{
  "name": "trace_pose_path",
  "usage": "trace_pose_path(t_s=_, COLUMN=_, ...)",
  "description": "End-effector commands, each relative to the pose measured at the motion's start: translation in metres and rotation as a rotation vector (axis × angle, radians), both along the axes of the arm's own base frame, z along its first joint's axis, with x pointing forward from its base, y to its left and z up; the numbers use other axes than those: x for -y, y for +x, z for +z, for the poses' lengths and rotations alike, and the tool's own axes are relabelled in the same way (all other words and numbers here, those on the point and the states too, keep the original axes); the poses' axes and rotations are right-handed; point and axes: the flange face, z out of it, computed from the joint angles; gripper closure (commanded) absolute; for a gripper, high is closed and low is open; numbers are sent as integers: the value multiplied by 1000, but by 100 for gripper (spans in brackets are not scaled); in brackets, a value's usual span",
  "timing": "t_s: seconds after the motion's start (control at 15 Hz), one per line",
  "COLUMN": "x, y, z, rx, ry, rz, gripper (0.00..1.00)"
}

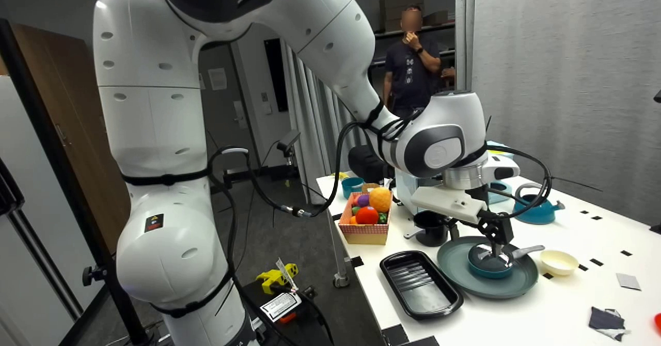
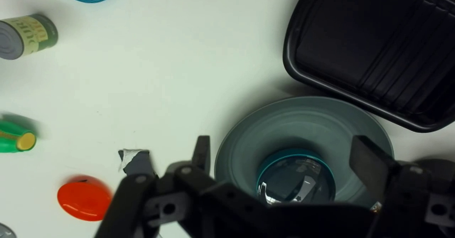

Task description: Pick up the lid from the blue pan and put it on the table.

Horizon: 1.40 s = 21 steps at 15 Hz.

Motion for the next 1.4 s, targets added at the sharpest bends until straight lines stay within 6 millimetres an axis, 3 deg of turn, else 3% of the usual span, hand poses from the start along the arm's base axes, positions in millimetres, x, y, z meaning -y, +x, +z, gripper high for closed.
trace_pose_path(t_s=0.0, x=0, y=0, z=1, rx=-1, ry=-1, rz=-1, gripper=0)
trace_pose_path(t_s=0.6, x=-3, y=7, z=-1, rx=22, ry=23, rz=-39, gripper=0)
trace_pose_path(t_s=1.07, x=3, y=45, z=-3, rx=135, ry=107, rz=-257, gripper=0)
trace_pose_path(t_s=1.33, x=4, y=68, z=-26, rx=193, ry=129, rz=-368, gripper=0)
